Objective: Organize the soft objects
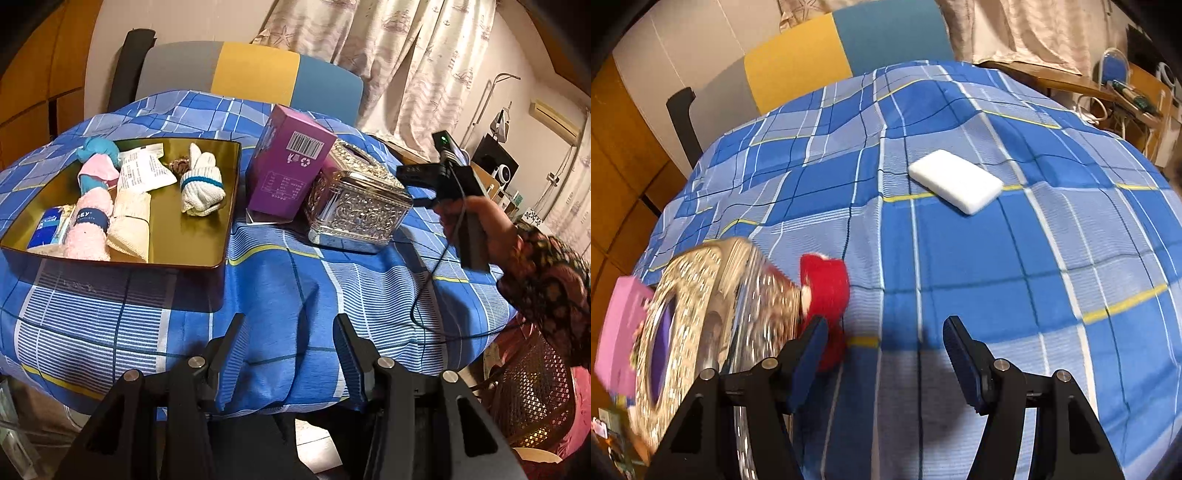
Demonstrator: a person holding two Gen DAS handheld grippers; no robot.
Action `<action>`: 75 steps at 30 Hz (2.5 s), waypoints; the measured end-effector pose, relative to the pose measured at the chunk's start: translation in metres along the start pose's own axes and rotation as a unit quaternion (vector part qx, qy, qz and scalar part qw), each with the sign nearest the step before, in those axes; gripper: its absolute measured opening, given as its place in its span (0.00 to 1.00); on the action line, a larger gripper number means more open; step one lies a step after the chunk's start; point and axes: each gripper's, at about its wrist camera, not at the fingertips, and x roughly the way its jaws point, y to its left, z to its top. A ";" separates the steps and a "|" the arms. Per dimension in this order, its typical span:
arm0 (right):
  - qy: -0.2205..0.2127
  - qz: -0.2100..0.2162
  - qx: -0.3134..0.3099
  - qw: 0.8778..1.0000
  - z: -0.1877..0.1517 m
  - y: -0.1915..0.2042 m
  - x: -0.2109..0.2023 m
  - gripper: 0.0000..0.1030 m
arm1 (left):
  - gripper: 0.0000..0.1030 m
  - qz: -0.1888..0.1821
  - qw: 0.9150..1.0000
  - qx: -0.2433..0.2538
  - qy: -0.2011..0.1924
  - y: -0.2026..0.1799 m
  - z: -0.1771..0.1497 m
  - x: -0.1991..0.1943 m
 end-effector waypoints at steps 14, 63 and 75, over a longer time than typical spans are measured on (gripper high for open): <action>0.030 -0.005 0.022 0.999 0.034 0.000 0.046 0.66 | 0.46 0.009 1.000 -0.020 0.010 0.013 0.000 0.006; 0.075 0.210 0.050 0.974 0.018 -0.023 0.046 0.10 | 0.46 -0.011 0.998 0.042 0.049 -0.041 0.016 0.034; 0.008 0.143 0.046 0.989 0.034 -0.095 0.005 0.54 | 0.46 -0.062 0.993 0.079 0.058 -0.094 0.036 0.060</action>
